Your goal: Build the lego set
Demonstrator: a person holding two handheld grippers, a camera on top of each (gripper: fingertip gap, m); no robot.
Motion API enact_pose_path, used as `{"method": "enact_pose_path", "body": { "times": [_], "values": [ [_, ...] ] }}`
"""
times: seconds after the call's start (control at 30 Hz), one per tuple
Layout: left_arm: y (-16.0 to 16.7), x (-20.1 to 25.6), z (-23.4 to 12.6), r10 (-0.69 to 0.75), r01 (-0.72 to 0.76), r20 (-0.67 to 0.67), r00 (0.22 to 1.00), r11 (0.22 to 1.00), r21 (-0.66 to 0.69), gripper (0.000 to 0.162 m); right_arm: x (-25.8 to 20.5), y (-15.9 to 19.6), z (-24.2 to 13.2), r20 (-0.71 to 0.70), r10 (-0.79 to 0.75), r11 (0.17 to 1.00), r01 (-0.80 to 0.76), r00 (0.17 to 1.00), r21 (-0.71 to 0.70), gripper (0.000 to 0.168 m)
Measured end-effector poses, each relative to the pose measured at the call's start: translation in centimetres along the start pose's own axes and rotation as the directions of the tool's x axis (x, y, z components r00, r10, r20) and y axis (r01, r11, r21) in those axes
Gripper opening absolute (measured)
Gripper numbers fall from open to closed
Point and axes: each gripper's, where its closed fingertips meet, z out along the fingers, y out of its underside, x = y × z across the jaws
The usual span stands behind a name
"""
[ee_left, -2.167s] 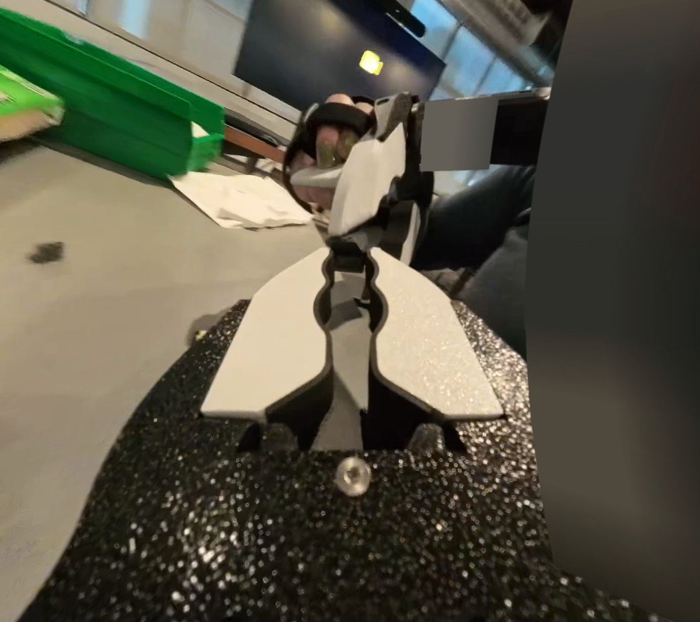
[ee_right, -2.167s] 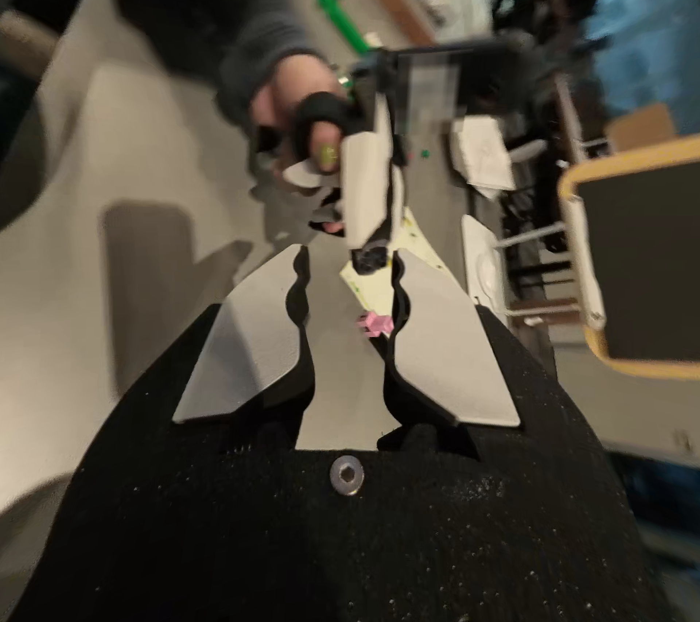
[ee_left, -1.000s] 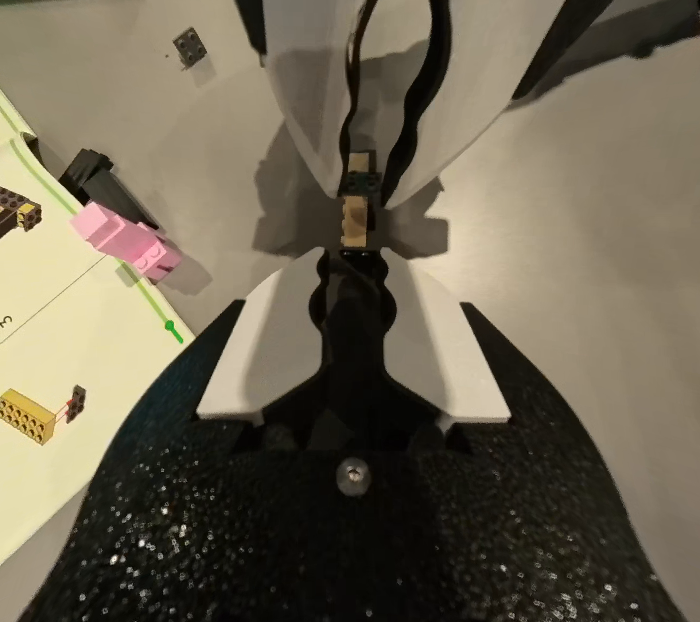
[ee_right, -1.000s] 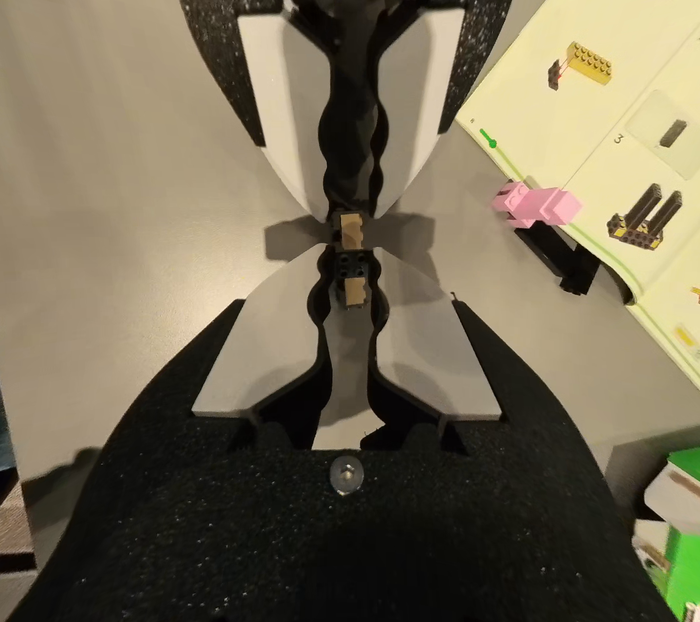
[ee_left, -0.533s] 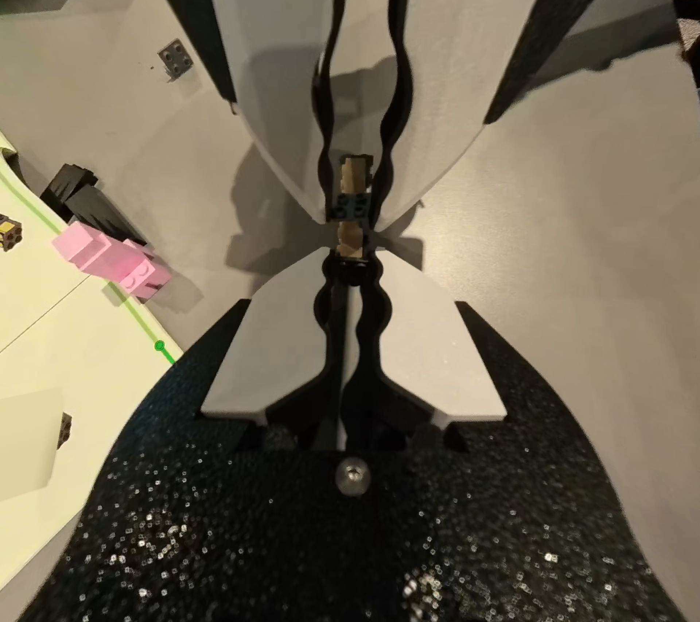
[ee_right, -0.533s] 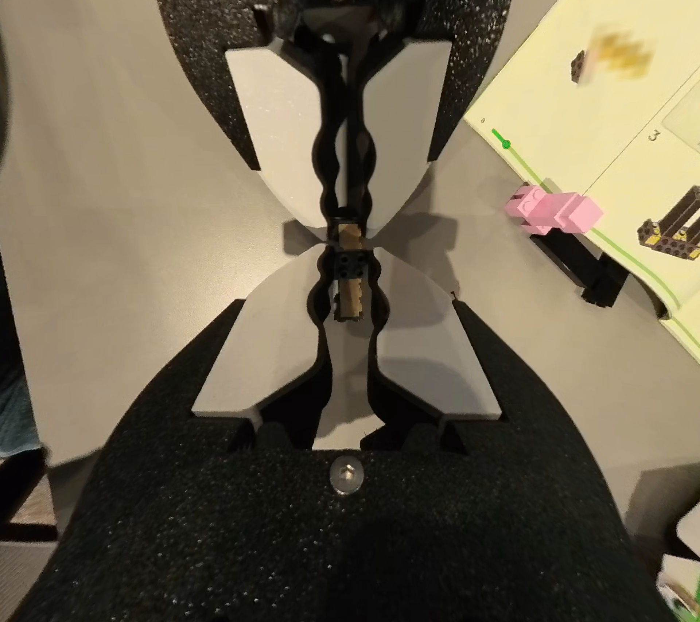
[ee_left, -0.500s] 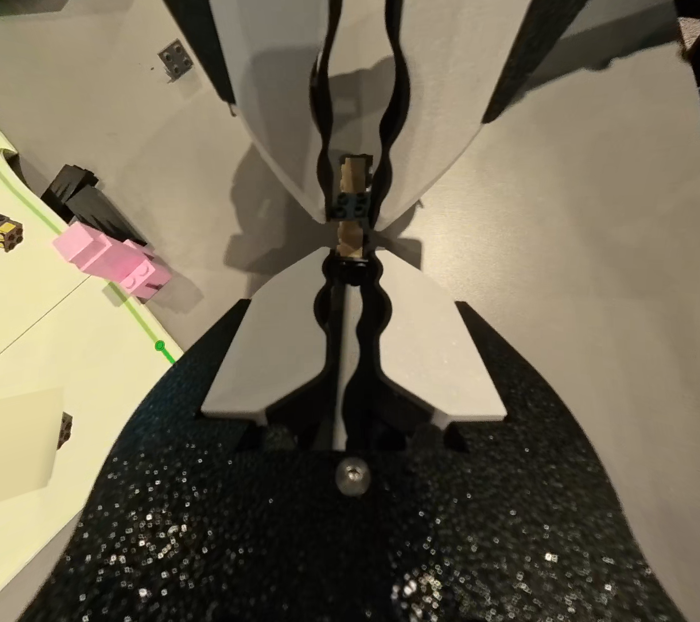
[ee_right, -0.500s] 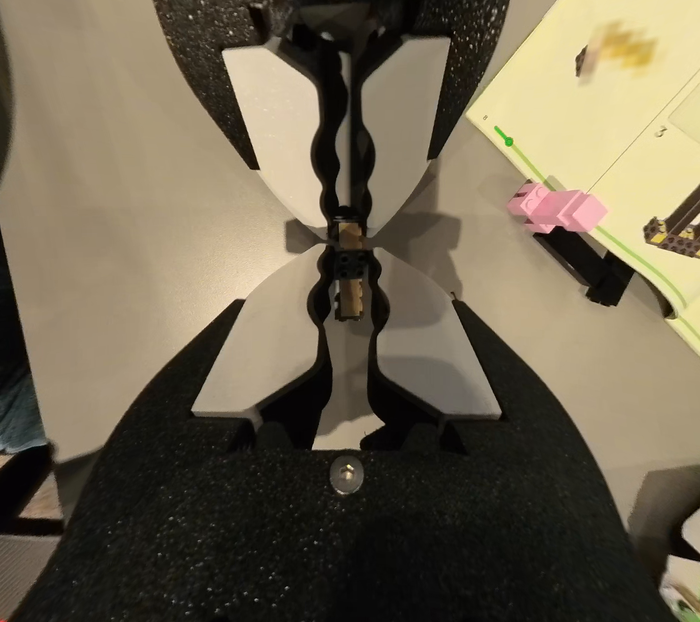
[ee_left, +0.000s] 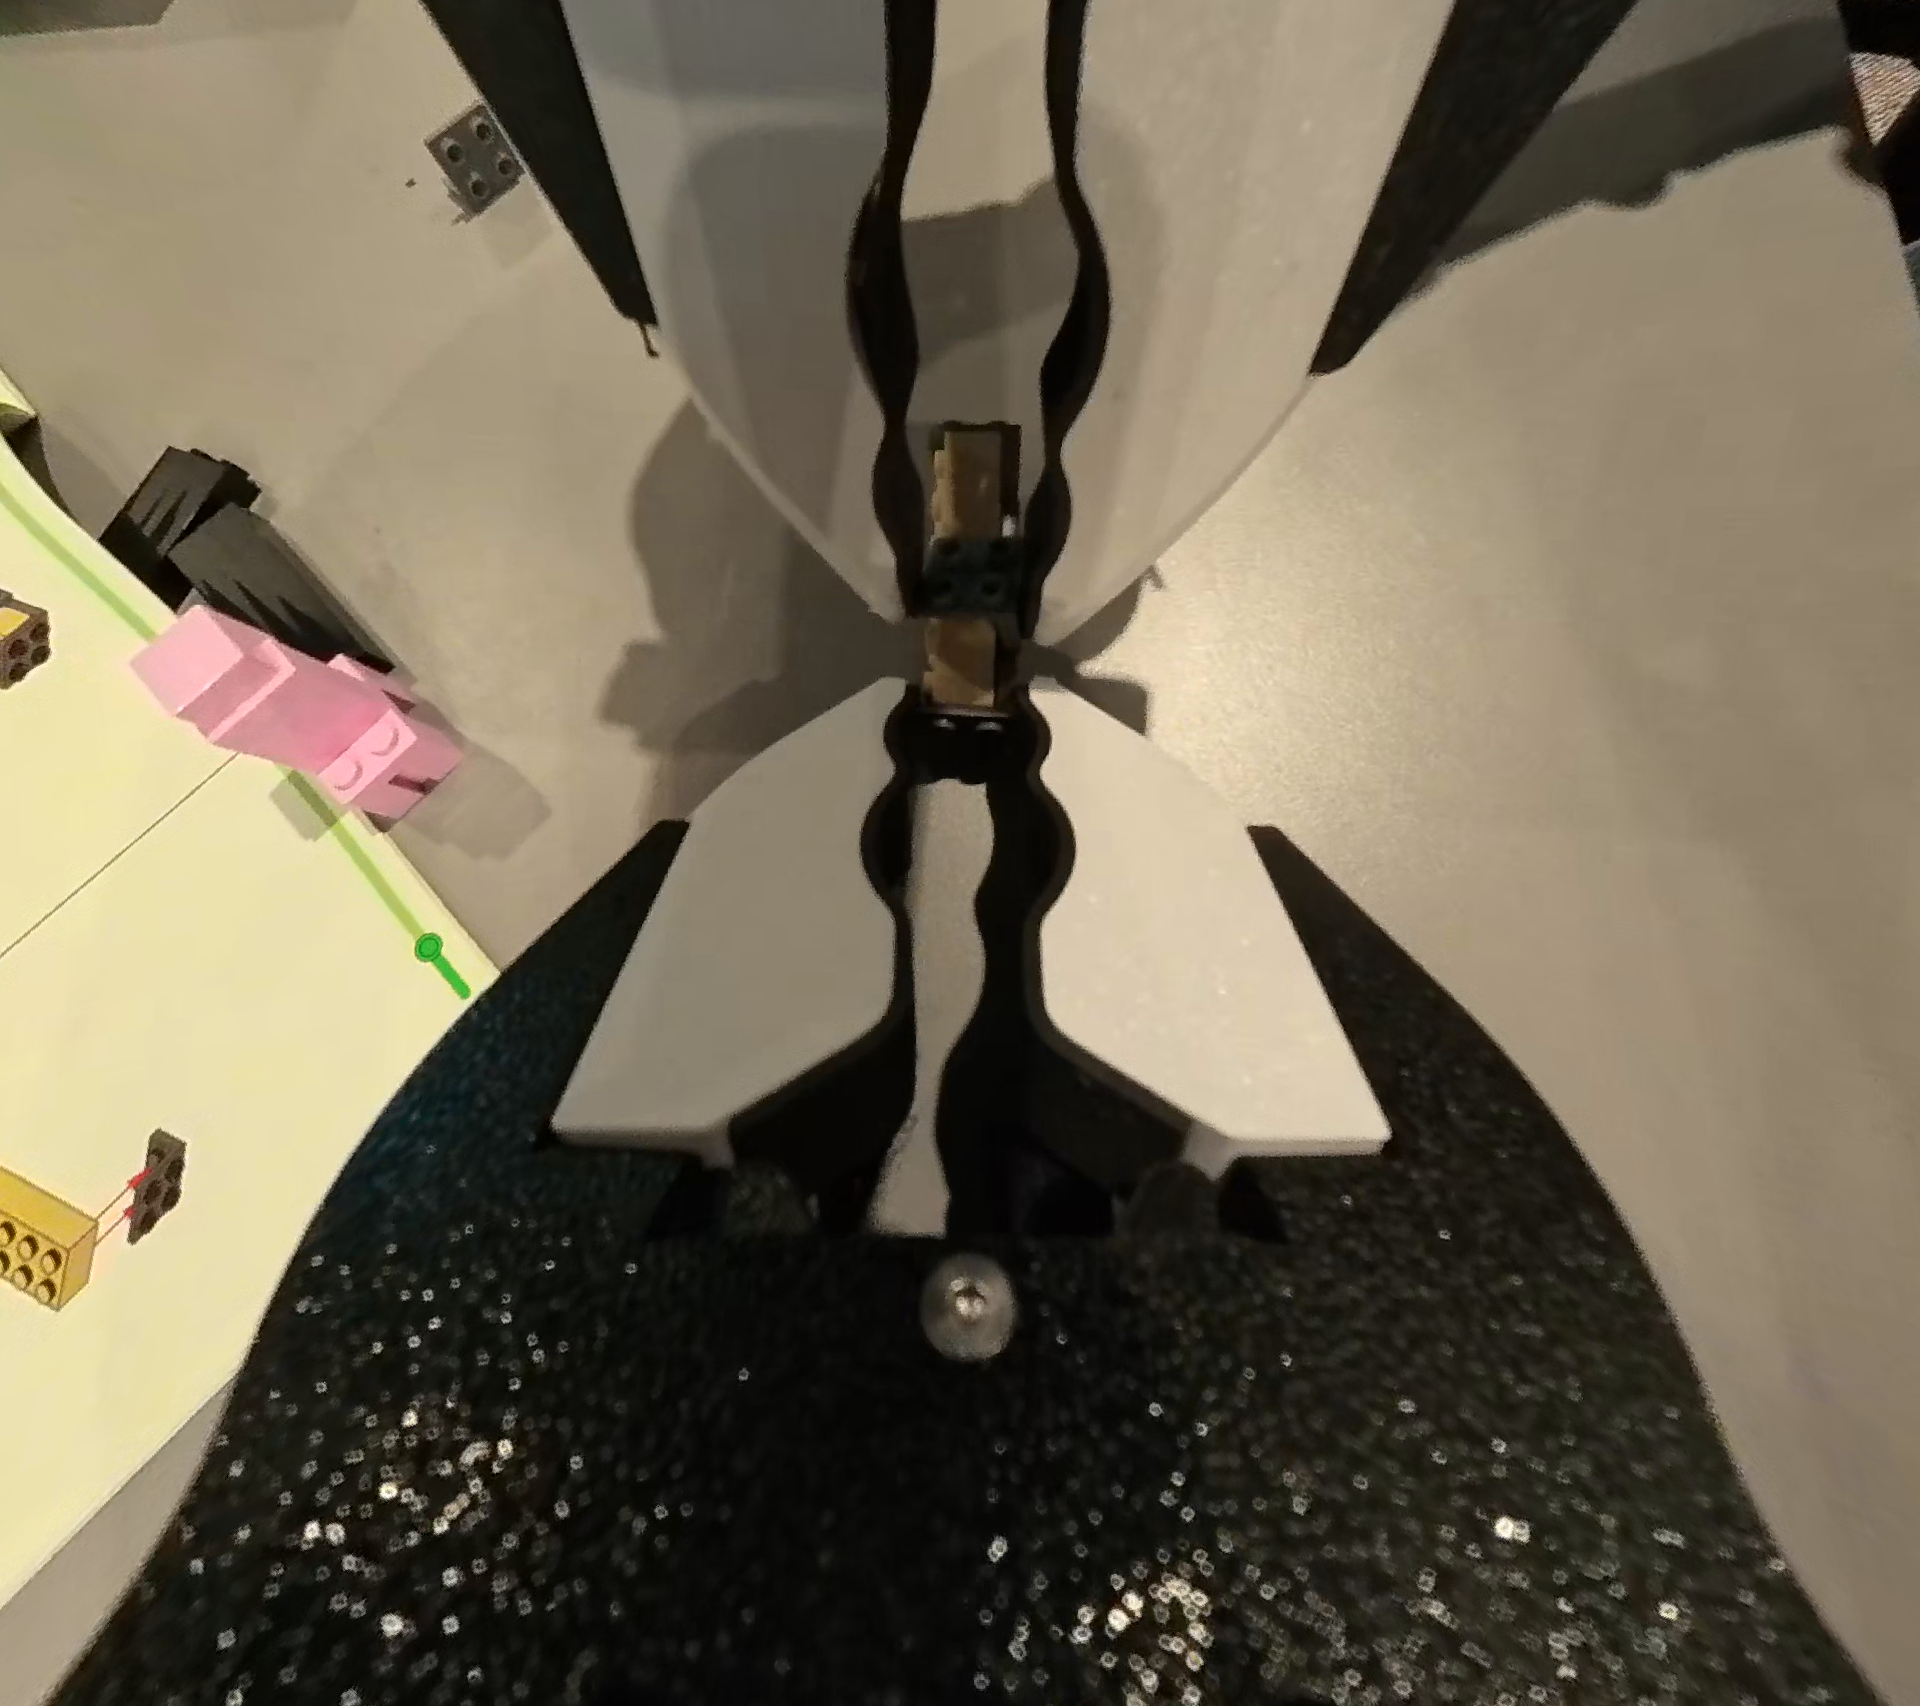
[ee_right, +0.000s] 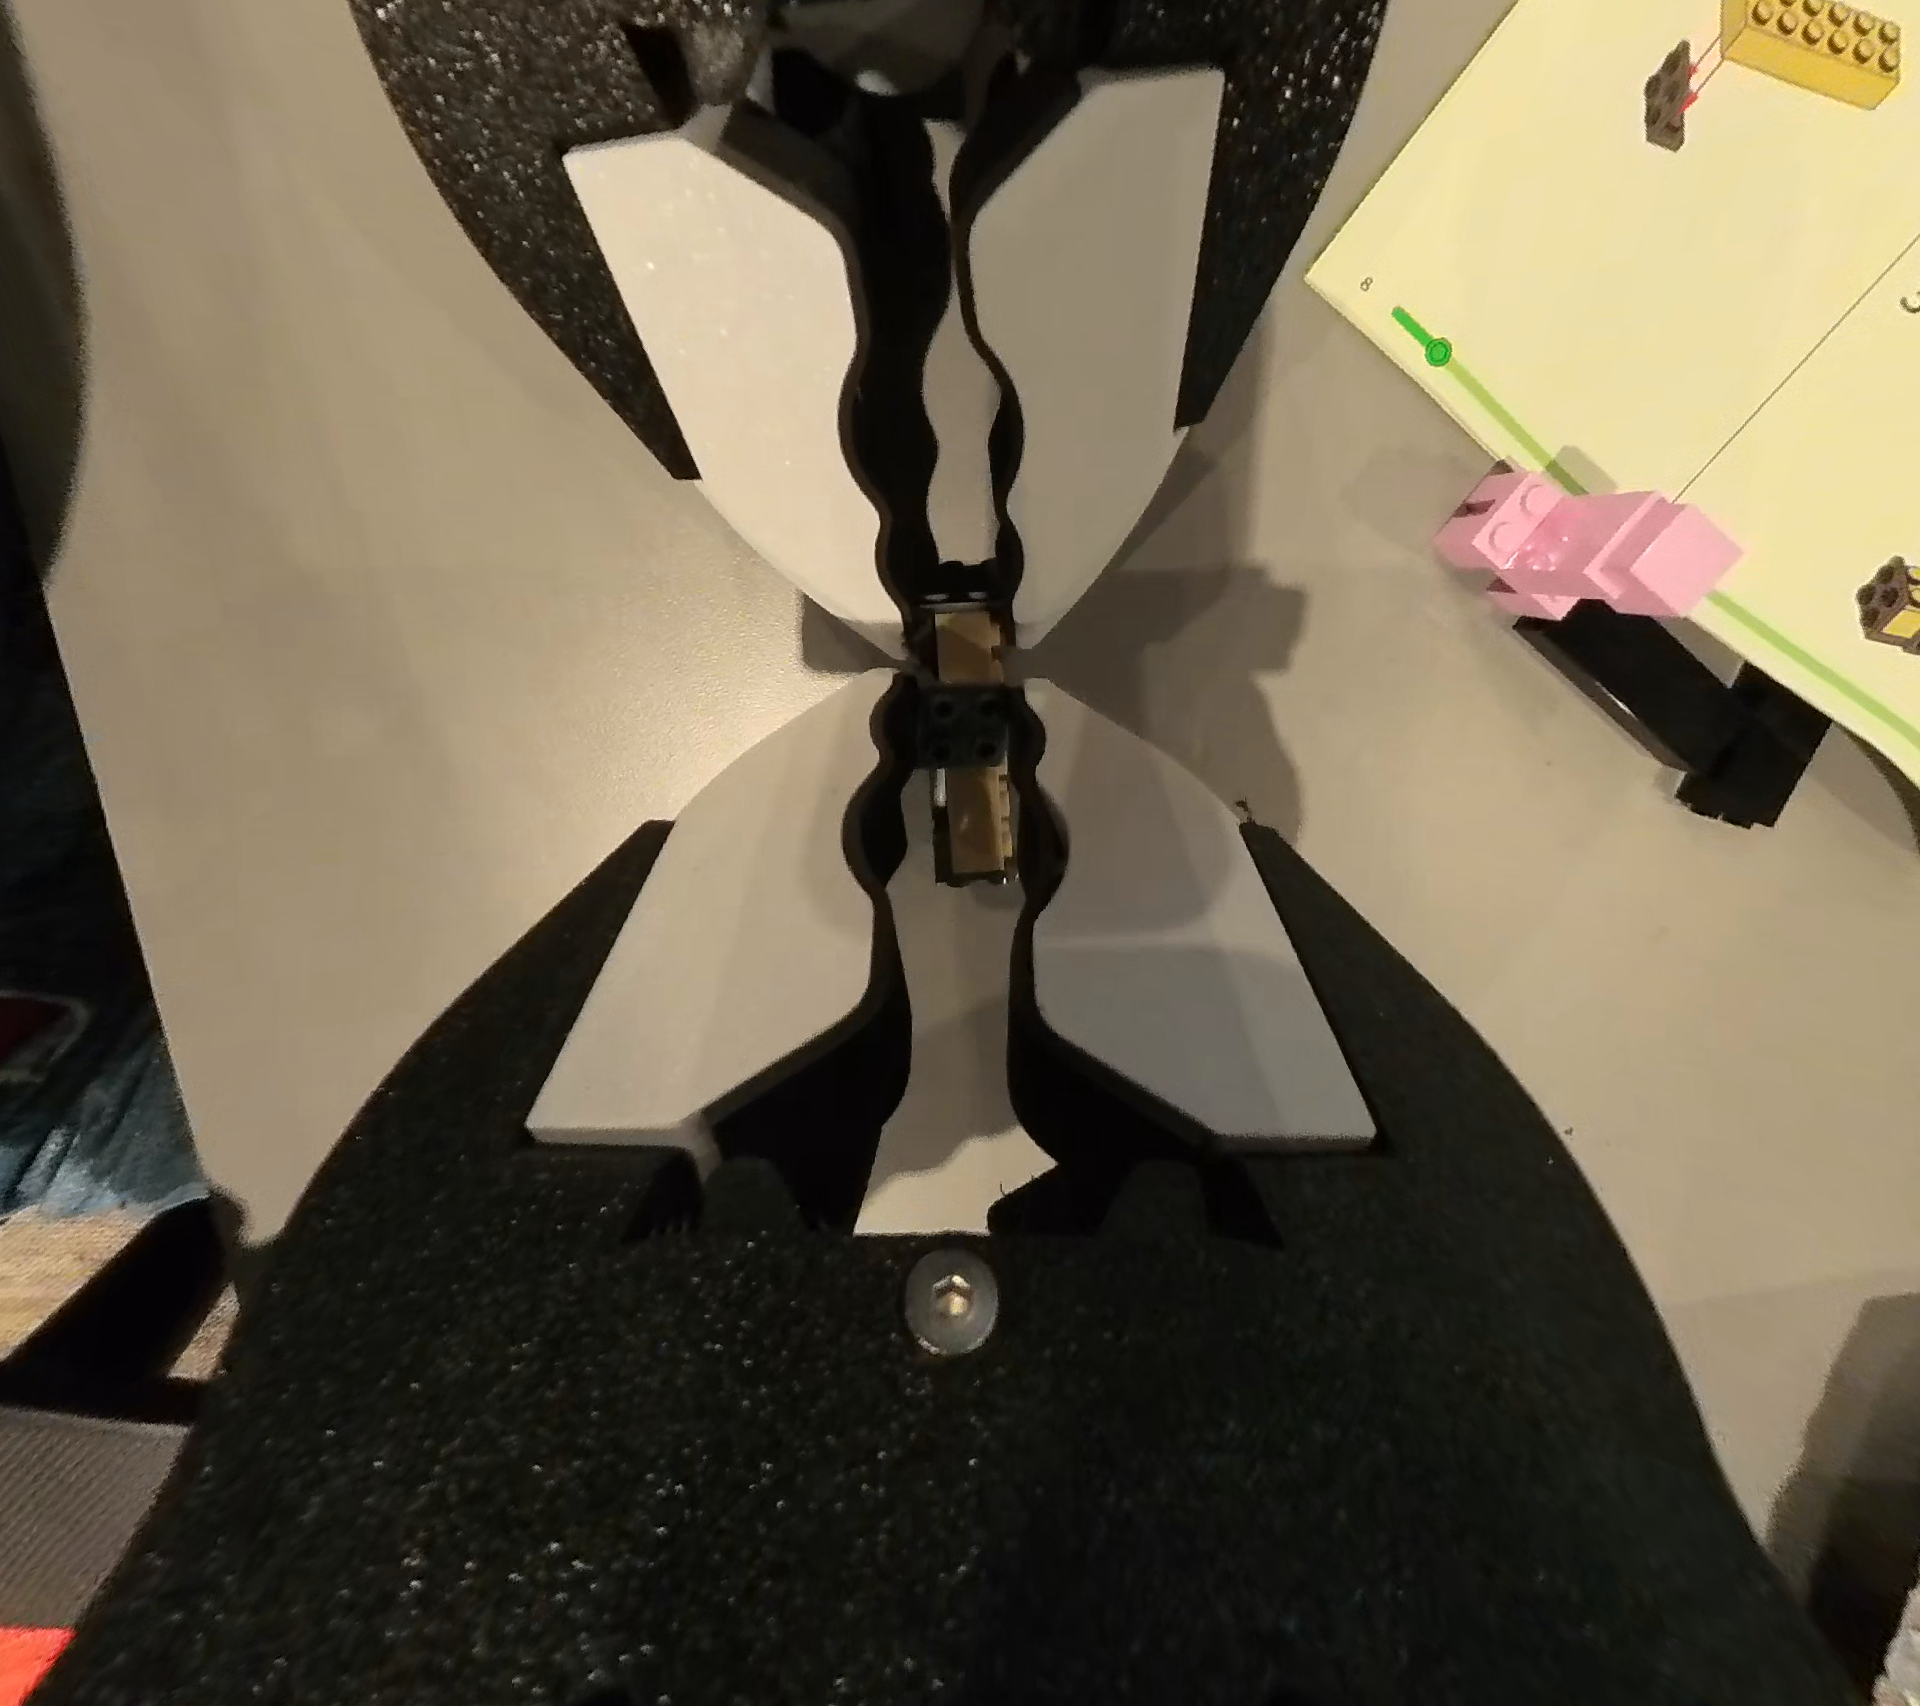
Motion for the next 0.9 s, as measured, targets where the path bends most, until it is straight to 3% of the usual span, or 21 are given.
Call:
{"method": "enact_pose_path", "body": {
  "times": [0.9],
  "values": [
    [0.0,0.0,0.0,-0.004,0.004,-0.005,1.0,1.0,-0.001,0.017,0.1,0.6,-0.6,-0.024,0.008,0.992,-0.005,1.0,0.123,0.025]
  ]
}}
